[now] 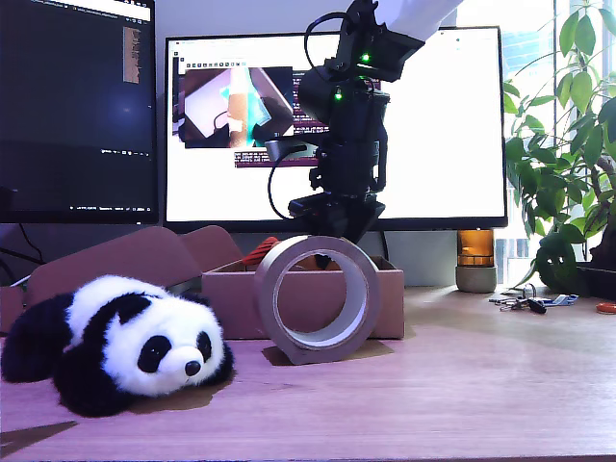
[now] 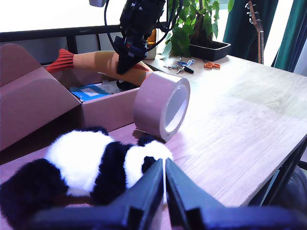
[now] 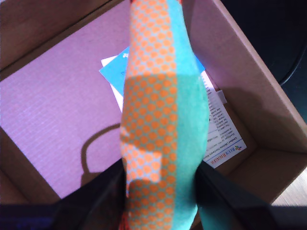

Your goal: Pick up the fish toy and place it inside the cardboard box

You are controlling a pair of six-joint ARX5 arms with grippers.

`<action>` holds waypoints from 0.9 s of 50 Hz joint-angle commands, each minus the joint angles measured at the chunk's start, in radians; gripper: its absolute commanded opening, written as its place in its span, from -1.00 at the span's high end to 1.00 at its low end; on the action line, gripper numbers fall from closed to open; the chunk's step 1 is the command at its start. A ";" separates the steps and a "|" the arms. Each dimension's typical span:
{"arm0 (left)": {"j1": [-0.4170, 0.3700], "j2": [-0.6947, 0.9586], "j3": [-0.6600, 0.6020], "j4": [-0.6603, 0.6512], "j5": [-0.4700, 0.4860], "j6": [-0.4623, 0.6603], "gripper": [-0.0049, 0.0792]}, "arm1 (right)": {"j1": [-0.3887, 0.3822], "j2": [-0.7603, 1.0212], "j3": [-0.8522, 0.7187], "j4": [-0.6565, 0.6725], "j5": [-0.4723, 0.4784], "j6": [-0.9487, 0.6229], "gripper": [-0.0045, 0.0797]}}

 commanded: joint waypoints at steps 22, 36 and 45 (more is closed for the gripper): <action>-0.001 -0.004 -0.020 -0.010 -0.011 0.008 0.91 | 0.007 -0.008 0.007 -0.041 0.018 0.003 -0.29; -0.001 -0.004 -0.020 -0.010 -0.011 0.008 0.91 | 0.007 -0.024 0.008 -0.034 -0.069 0.060 -0.29; -0.001 -0.004 -0.020 -0.011 -0.011 0.008 0.91 | 0.002 -0.026 0.013 -0.029 -0.129 0.085 -0.30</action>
